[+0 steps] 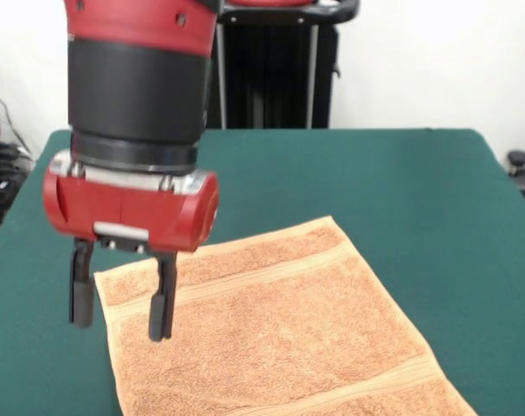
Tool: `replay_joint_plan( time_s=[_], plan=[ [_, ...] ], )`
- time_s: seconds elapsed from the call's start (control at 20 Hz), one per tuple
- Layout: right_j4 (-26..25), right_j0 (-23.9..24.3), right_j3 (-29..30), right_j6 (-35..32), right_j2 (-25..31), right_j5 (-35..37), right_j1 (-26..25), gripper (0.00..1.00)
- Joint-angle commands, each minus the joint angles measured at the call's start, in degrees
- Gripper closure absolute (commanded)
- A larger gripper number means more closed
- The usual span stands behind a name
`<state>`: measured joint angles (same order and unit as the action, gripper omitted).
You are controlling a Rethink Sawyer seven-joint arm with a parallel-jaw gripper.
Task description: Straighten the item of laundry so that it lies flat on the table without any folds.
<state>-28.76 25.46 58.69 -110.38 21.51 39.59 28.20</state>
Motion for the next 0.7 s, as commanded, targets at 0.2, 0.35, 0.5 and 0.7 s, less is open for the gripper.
replay_joint_plan(
  time_s=[0.2,0.35,0.5,0.7],
  plan=[
    [1.8,-4.5,4.0,4.5,2.1,7.4,1.0,0.0],
    [1.9,-4.4,4.3,4.4,2.0,7.2,0.4,0.0],
    [1.8,-4.2,4.1,4.6,1.9,6.8,-0.4,0.0],
    [1.8,-3.9,3.8,5.1,2.0,6.9,-0.8,0.0]
  ],
)
